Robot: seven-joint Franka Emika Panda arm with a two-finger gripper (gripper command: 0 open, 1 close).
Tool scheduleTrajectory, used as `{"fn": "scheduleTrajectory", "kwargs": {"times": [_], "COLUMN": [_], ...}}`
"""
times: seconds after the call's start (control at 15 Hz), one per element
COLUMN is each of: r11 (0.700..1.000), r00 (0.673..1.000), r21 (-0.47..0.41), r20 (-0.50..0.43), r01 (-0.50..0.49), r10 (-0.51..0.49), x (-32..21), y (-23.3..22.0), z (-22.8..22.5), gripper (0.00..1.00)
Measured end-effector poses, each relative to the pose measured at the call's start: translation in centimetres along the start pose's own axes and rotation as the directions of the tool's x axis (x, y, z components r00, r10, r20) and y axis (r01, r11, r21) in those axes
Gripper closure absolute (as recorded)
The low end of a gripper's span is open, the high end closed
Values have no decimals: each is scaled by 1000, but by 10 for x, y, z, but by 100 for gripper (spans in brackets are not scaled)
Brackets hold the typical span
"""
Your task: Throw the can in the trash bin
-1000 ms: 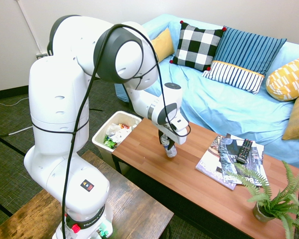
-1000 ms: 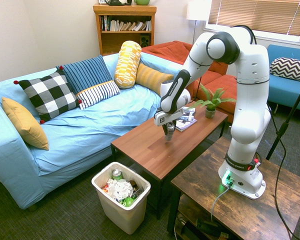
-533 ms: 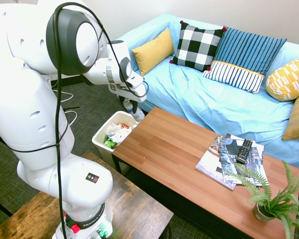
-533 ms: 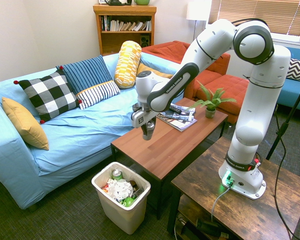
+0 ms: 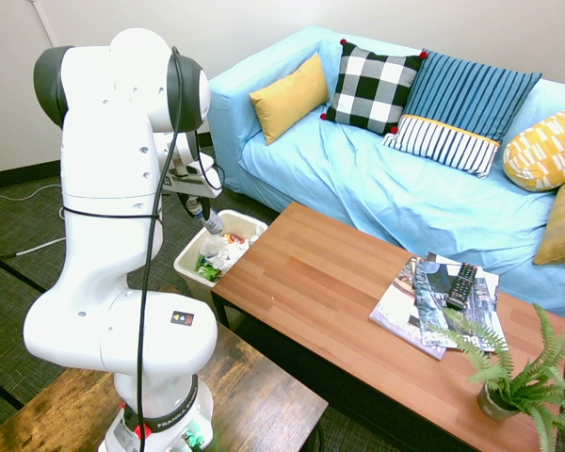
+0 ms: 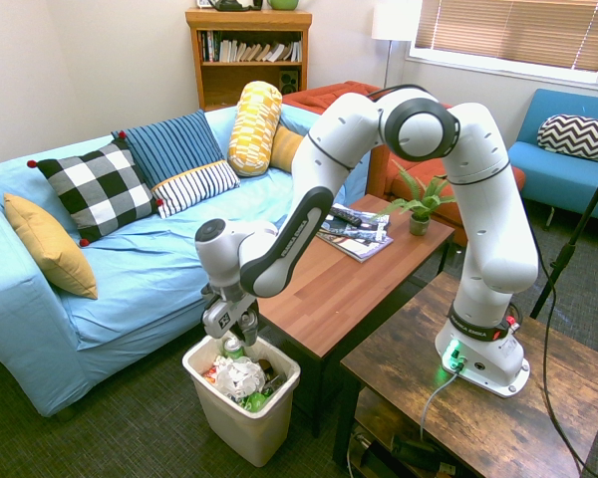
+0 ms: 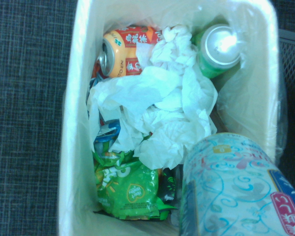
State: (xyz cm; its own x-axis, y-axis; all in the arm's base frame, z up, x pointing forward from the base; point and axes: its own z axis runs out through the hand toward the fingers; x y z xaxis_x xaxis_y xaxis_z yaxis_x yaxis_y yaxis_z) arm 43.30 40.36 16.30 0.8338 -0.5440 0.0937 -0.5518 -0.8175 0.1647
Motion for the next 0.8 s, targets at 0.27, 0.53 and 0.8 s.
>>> {"fn": "scheduleTrajectory", "kwargs": {"times": [0.27,0.53,0.8], "r11": [999,999,999], "r00": [1000,1000,999], "r21": [-45,-48,-38], "r20": [-13,-17,-20], "r01": [-13,-20,-30], "r10": [12,20,29], "x": [8,12,15], "y": [0,0,0], "z": [31,34,31], "gripper": [0,0,0]}}
